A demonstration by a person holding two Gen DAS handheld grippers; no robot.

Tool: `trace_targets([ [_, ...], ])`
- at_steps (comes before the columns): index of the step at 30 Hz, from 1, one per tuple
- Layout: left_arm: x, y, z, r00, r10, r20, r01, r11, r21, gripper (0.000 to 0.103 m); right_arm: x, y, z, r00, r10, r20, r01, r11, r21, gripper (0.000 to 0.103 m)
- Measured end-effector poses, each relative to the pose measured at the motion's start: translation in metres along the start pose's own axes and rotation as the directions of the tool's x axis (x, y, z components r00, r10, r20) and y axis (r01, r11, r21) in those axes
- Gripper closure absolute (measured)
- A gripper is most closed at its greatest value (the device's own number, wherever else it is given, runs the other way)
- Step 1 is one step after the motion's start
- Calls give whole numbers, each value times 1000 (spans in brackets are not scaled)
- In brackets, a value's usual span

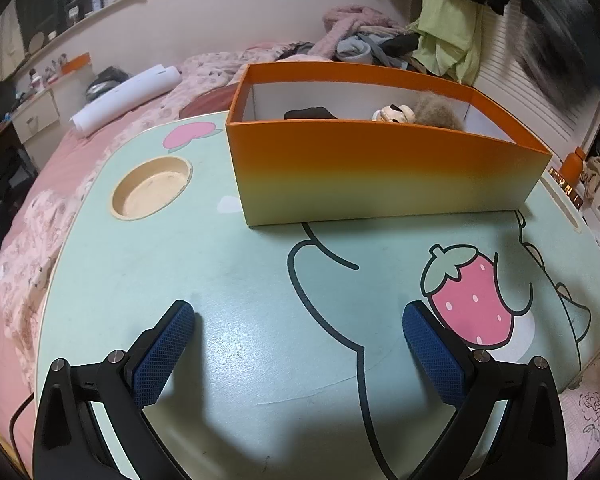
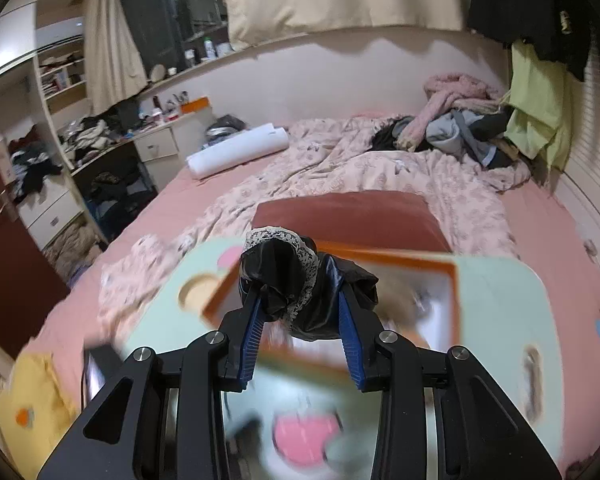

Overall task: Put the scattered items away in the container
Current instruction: 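Lower the black lace pouch onto the table and open the right gripper, then reach into the orange box and grasp the beige pompom with the left gripper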

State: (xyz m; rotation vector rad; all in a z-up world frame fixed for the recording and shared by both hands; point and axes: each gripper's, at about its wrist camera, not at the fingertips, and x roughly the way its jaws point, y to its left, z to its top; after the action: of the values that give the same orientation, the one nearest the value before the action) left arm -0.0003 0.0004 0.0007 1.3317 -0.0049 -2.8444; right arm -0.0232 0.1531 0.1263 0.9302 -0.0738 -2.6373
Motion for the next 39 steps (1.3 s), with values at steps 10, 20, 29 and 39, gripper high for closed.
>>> trace_targets([
  [10, -7, 4, -3, 999, -32, 11, 32, 999, 1, 0, 26, -32, -82, 1000, 13, 13, -15, 990, 139, 32],
  [20, -33, 17, 19, 990, -94, 109, 102, 993, -67, 19, 6, -46, -108, 990, -142, -19, 143, 986, 90, 3],
  [29, -7, -87, 148, 978, -208, -20, 208, 970, 125, 33, 38, -42, -121, 961, -213, -178, 218, 976, 6, 4],
  [39, 71, -135, 167, 988, -58, -140, 82, 982, 171, 58, 41, -41, -117, 965, -196, -175, 203, 979, 21, 4],
])
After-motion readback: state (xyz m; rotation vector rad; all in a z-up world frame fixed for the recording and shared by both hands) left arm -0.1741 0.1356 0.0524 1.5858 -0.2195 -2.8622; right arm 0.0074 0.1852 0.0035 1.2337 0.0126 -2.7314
